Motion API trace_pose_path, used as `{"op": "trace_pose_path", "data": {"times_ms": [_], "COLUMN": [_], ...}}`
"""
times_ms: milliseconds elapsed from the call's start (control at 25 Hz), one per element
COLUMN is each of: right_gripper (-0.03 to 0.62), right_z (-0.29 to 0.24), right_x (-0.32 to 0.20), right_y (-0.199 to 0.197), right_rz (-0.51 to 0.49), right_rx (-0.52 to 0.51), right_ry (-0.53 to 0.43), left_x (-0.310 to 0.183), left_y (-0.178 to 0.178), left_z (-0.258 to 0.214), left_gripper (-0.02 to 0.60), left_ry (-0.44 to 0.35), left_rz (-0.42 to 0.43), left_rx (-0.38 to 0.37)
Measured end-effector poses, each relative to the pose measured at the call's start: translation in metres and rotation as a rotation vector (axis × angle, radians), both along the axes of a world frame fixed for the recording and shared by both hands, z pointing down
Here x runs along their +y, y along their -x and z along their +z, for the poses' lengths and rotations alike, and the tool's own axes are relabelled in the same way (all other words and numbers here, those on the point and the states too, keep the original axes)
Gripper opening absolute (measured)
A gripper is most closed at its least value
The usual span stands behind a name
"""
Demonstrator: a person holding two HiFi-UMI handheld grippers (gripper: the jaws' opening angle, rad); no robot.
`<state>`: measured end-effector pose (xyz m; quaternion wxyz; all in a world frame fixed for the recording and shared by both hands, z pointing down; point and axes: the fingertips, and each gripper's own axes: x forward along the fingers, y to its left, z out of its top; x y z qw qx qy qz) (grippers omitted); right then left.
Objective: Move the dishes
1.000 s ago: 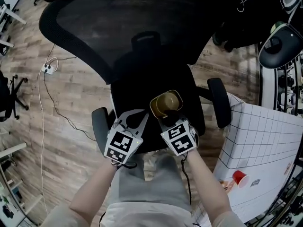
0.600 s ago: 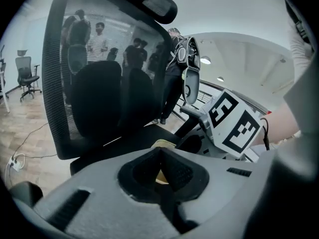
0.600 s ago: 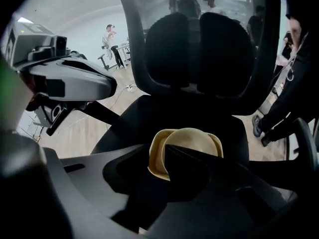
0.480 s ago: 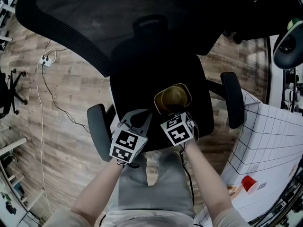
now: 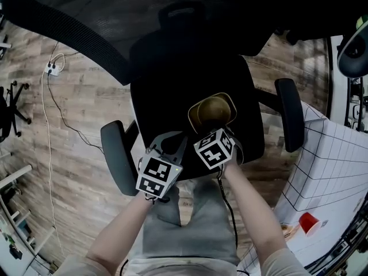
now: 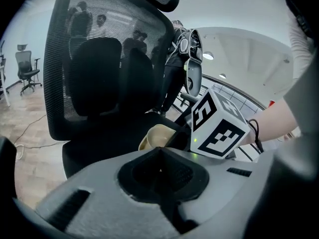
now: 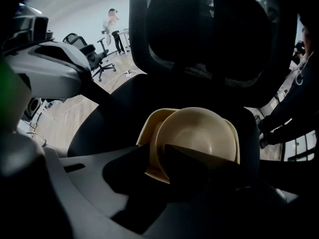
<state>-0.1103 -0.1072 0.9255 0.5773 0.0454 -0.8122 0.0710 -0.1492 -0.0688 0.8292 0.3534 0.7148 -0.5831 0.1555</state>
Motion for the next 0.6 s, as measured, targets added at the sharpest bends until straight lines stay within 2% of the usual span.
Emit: {"op": "trace_pose_path", "data": {"times_ms": [120, 320, 600], "right_gripper": [0.07, 0.052, 0.029], "right_z": [0.004, -0.001, -0.052], "right_x": [-0.003, -0.006, -0.016], "right_y": [-0.001, -0.004, 0.003], "right_rz": [0.0, -0.002, 0.045], "right_rx": [0.022, 0.035, -0.074], "right_ry": [-0.03, -0.072, -0.12], "left_x": [0.003, 0.005, 0.006], "left_y": [-0.001, -0.002, -0.004], "left_z": [0.002, -0.004, -0.029], "left_gripper": [0.014, 0.014, 0.014], "left_ry": [0.005, 0.001, -0.017], "left_rz": [-0.017, -0.034, -0.031], "left_rx": [0.014, 0.018, 0.007]}}
